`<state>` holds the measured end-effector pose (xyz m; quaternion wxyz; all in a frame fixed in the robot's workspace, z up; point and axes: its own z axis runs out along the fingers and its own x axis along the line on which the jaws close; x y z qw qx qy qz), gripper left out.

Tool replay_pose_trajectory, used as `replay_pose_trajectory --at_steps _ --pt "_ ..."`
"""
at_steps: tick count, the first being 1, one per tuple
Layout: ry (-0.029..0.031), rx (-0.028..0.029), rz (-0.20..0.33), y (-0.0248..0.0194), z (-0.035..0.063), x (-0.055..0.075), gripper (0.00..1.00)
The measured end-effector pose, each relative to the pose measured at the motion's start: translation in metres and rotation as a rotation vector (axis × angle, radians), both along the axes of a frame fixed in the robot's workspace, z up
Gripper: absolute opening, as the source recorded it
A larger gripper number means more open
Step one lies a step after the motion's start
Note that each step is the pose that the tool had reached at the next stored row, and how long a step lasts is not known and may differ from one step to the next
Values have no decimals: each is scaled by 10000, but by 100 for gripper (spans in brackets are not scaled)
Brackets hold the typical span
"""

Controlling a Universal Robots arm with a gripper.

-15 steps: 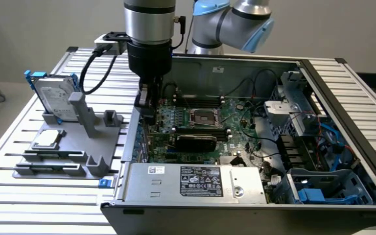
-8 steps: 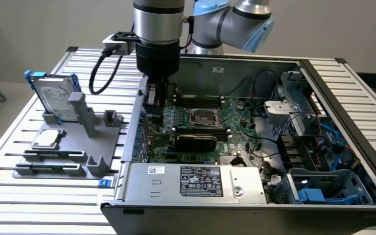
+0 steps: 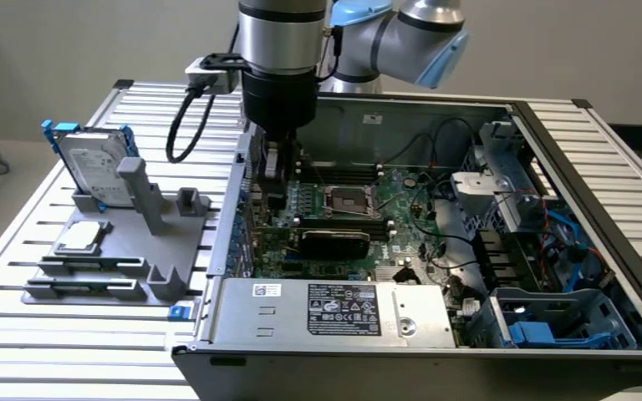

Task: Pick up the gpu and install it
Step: 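Press down on the gpu until it lock into place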

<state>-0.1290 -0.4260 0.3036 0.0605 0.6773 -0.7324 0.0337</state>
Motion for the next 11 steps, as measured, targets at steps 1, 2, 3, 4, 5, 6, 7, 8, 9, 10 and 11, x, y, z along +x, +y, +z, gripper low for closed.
replay_pose_trajectory --at_steps 1,2,3,4,5,6,7,8,9,10,11 --pt "0 43 39 0 4 19 11" --pt "1 88 76 0 8 42 11" --pt "0 116 106 0 10 64 11" --pt "8 122 123 0 14 80 11" --pt "22 122 124 0 15 81 11" --pt "21 123 122 0 15 81 11" --pt "22 122 123 0 15 81 11" --pt "22 122 122 0 15 81 11" --pt "22 122 122 0 15 81 11" --pt "22 121 123 0 15 82 11" --pt "22 121 123 0 16 81 11"
